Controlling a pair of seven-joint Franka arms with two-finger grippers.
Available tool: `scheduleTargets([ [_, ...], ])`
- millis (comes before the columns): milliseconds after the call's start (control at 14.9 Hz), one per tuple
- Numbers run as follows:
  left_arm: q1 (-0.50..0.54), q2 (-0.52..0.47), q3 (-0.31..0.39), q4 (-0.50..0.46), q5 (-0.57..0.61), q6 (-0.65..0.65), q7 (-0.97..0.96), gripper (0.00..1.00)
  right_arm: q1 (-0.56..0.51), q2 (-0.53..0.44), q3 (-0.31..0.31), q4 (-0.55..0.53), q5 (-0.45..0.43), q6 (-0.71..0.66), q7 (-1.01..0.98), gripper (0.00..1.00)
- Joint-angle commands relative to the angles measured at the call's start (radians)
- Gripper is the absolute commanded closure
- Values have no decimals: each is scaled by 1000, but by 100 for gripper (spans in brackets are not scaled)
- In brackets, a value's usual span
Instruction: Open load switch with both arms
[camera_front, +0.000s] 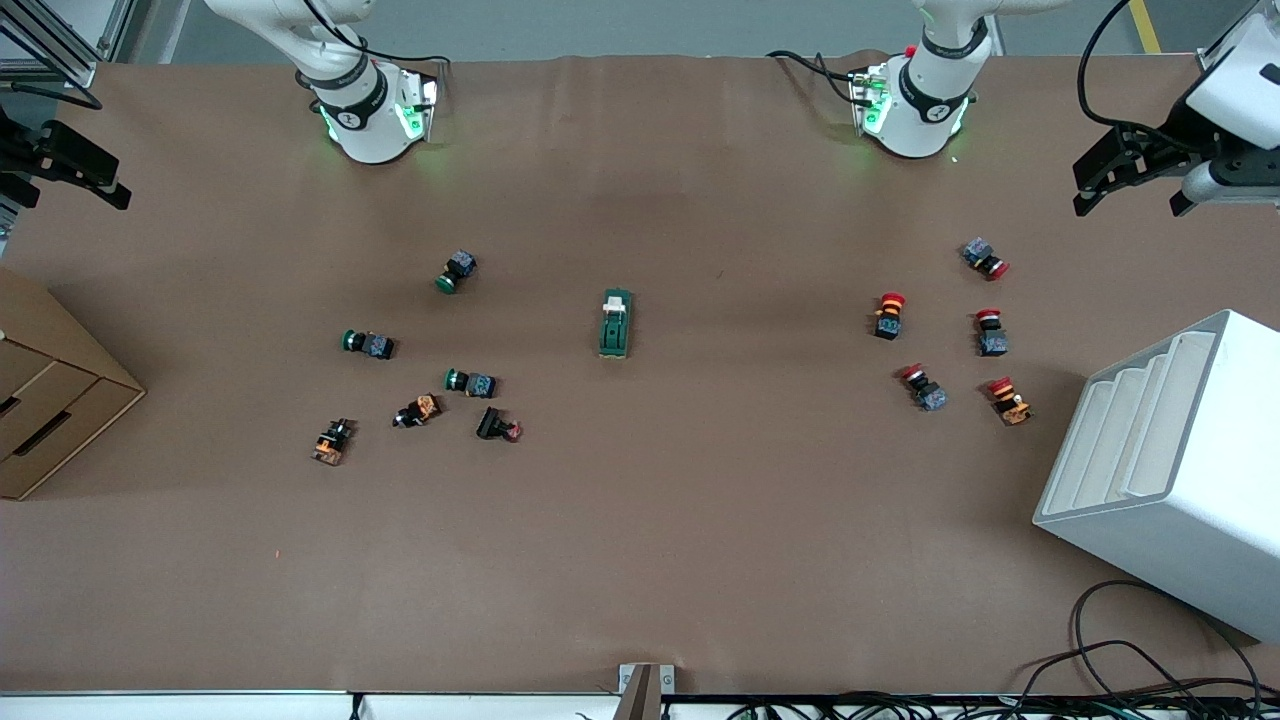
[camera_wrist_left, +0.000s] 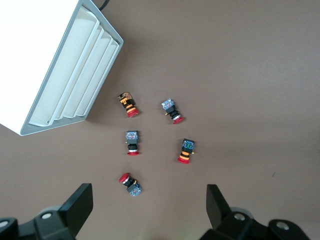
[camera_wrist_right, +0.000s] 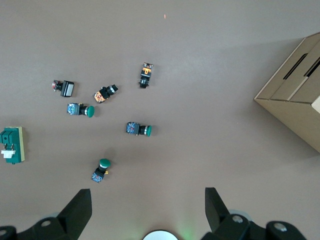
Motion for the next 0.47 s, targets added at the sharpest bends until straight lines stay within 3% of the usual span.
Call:
scheduleTargets([
  [0, -1, 23, -4, 39, 16, -41, 3, 0, -5, -22, -1, 0, 8, -5, -14, 0],
  [402, 1, 31, -4, 45, 2, -55, 1, 0, -4, -7, 4, 28, 11, -39, -7, 0],
])
